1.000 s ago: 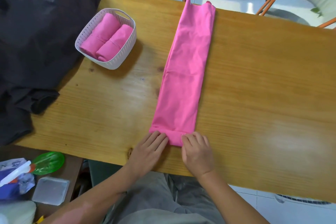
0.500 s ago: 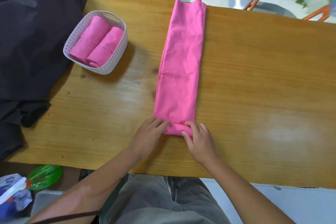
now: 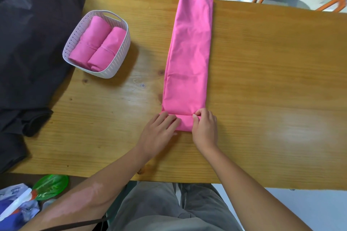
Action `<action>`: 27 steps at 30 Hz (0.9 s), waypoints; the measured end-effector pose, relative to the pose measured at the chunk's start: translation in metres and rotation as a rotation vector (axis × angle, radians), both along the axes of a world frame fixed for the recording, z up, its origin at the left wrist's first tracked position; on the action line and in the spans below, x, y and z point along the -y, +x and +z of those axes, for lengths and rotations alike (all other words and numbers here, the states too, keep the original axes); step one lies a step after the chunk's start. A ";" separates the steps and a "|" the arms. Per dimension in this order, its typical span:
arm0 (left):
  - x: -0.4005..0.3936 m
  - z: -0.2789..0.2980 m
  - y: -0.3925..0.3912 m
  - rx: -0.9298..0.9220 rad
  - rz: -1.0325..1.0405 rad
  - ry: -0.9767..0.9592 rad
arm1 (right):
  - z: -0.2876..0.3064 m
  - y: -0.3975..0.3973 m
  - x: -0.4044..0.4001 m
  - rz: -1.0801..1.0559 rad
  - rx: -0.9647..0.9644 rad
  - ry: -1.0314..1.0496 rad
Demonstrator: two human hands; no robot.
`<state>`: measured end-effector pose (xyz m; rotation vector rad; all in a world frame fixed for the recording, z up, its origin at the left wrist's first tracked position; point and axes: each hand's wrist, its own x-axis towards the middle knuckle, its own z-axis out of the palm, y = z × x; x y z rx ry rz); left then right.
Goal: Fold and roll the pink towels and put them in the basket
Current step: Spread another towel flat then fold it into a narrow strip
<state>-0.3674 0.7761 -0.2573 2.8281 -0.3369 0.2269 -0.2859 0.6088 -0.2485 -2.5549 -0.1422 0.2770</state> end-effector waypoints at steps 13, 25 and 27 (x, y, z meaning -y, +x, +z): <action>-0.026 0.023 0.061 -0.260 0.084 -0.224 | 0.007 0.019 0.005 0.313 0.158 -0.178; -0.022 0.010 0.078 0.126 0.035 0.035 | 0.012 0.057 -0.025 0.050 0.242 -0.157; -0.026 0.011 0.086 0.106 0.019 0.027 | 0.010 0.055 -0.019 0.165 0.332 -0.195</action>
